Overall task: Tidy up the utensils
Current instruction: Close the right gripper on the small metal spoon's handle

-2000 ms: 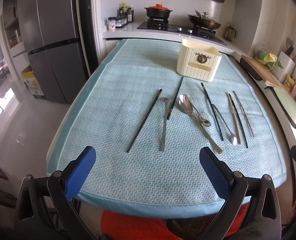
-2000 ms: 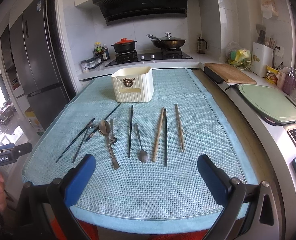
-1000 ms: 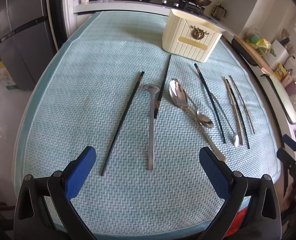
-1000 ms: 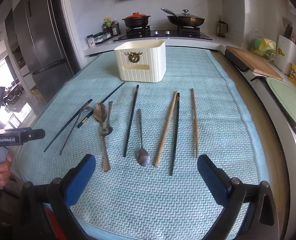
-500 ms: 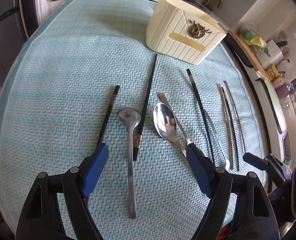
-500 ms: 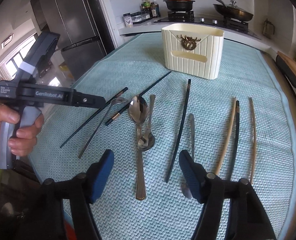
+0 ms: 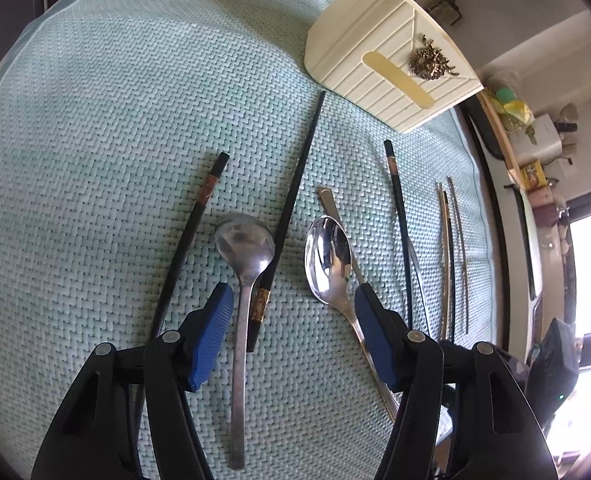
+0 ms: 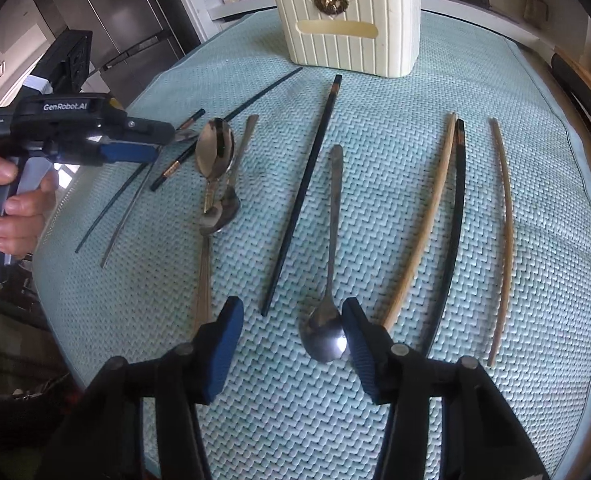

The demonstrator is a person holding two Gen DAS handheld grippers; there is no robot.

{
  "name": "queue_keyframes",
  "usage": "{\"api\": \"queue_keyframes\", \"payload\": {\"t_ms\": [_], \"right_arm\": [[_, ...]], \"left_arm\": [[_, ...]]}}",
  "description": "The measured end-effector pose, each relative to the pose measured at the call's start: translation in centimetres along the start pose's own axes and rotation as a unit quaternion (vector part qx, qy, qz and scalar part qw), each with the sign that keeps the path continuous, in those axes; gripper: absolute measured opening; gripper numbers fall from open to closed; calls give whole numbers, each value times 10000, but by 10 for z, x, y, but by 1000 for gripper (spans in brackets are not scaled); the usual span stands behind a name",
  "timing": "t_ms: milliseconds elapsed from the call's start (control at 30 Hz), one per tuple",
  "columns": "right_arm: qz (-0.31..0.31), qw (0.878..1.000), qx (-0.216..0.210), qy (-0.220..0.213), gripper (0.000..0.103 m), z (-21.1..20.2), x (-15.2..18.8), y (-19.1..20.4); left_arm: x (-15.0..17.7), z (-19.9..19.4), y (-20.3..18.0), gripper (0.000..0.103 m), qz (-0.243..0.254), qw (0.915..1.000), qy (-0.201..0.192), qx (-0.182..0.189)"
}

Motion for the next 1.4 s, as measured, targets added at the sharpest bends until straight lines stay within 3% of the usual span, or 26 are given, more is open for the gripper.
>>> {"api": "queue_keyframes", "payload": {"t_ms": [200,267,367,600,667,733,800,967,1233,1333,1400], "right_arm": [[-98,9999,111,78,51,8,1,-1],[-157,9997,160,107,39,10,0,1],[-141,9997,137,114,31,10,3,1],[-99,9999,16,68,31,6,9,-5],[-176,9998,-6,89,28,3,12,-4],[-241,9996,-23,109,15,-2,17,-1],[-154,9997,-138,100,13,-6,20,-2],[163,9988,-454,-2,5,-16,22,-8],[-6,9992,-384,-125,3,-29,27,-6],[-57,9997,-192,-151,9,-24,27,-7],[-4,9998,-183,-62,23,-19,29,-9]], "left_arm": [[-10,2,8,58,-382,9987,54,346],[-13,6,7,54,-388,9985,96,368],[-16,14,6,49,-439,9982,202,365],[-27,20,16,48,-743,9965,143,348],[-30,22,17,40,-732,9967,117,341],[-33,24,15,19,-675,9972,119,306],[-34,26,12,9,-675,9968,120,413],[-31,14,5,3,-536,9976,-121,422],[-28,-37,-9,2,-257,9955,-715,571],[-27,-36,-11,2,-70,9970,-645,430],[-26,-26,-6,3,-147,9980,-502,359]]}}
Point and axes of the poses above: each gripper's, at about its wrist camera, not at the fingertips, and z roughly the way its jaws point, y to its left, x to its underside, the point moved 5 cm from there along z, roughly the way its jaws point, and after that the axes turned 1 degree about x, right-handed, at the moved point
